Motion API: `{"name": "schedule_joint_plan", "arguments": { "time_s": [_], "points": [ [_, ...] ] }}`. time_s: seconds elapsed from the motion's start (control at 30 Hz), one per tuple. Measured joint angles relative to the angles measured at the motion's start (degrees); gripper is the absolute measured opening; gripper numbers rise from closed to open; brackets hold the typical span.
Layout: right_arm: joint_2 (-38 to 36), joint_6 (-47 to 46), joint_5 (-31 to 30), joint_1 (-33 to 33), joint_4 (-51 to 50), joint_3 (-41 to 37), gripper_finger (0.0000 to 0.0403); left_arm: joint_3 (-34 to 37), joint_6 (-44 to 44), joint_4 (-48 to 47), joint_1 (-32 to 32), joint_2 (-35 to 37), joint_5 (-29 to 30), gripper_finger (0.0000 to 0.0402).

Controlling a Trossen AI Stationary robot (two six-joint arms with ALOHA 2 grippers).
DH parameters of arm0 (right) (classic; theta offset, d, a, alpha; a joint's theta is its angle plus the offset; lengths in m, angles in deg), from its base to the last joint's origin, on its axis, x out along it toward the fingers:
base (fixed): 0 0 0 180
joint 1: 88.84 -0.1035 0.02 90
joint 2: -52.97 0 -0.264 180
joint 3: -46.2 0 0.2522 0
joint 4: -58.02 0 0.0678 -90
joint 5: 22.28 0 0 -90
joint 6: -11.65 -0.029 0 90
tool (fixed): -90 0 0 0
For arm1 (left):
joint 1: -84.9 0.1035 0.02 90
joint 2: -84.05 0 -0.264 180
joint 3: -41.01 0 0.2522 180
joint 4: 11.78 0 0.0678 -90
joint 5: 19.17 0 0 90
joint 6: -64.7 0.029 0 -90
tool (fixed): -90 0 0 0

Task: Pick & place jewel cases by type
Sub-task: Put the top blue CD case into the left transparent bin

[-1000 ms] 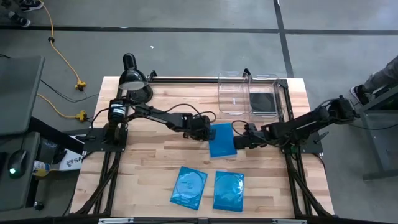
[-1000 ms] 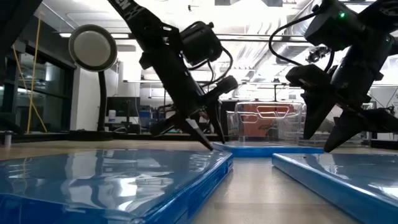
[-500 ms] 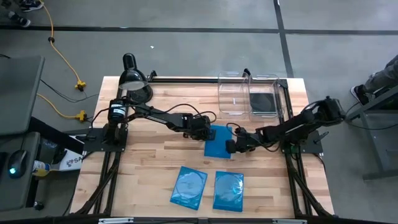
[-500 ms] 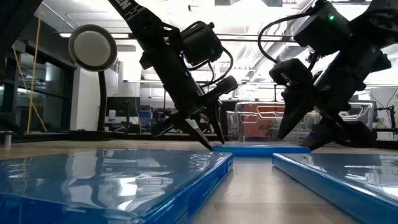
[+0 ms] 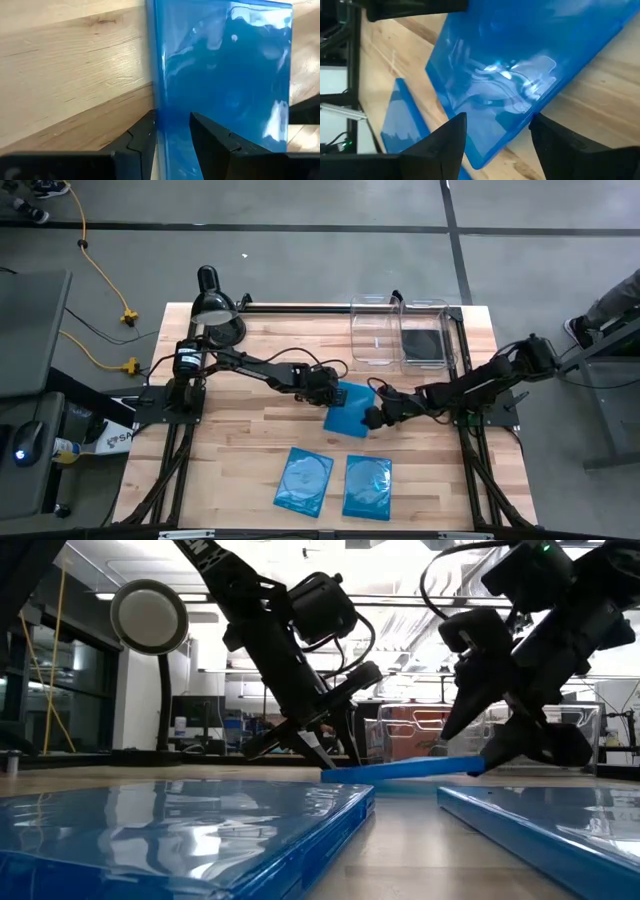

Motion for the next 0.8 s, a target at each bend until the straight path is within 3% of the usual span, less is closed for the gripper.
{"name": "schedule_joint_plan", "arguments": {
  "time_s": [0.3,0.5,0.8],
  "points": [
    [-0.3,-0.56,0.05,-1.77,4.8,0.28,0.0199,0.11,1.48,2.08,-0.31,-0.02,-0.85,0.0117],
    [-0.5,-0.47,-5.83,-2.23,12.59,0.74,0.0199,-0.1,1.31,8.88,-1.19,-0.36,-3.33,0.0117],
    [-0.5,-3.52,-4.29,-2.38,8.64,0.76,0.0195,-0.13,0.18,11.13,-1.65,-0.59,-1.93,0.0117]
  ]
}}
